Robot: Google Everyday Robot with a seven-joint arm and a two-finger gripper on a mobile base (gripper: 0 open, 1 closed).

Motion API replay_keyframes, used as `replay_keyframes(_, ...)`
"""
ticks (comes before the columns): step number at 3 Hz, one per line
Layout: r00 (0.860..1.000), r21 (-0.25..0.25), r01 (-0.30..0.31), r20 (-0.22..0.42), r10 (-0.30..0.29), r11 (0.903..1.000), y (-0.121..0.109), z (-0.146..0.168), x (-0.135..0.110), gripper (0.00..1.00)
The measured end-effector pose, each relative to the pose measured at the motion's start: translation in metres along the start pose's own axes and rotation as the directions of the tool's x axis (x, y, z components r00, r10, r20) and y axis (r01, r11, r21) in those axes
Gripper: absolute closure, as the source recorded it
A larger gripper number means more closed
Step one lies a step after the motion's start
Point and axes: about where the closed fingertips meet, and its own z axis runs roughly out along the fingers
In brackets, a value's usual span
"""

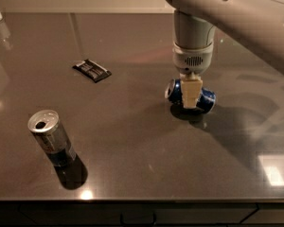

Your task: Knock pepsi can over

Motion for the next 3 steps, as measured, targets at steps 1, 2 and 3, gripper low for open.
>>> replay_keyframes(1, 1.0, -0.004, 0.007, -0.007, -0.007, 1.0, 0.0009, 0.0041, -0.0008, 0.12)
replay_keyframes(2, 1.0, -0.012, 0.007, 0.008, -0.007, 0.9999, 0.0016, 0.0062, -0.0014, 0.0)
replay_keyframes(3, 1.0, -0.012, 0.007, 0.008, -0.007, 0.9999, 0.0015, 0.0062, -0.0014, 0.0)
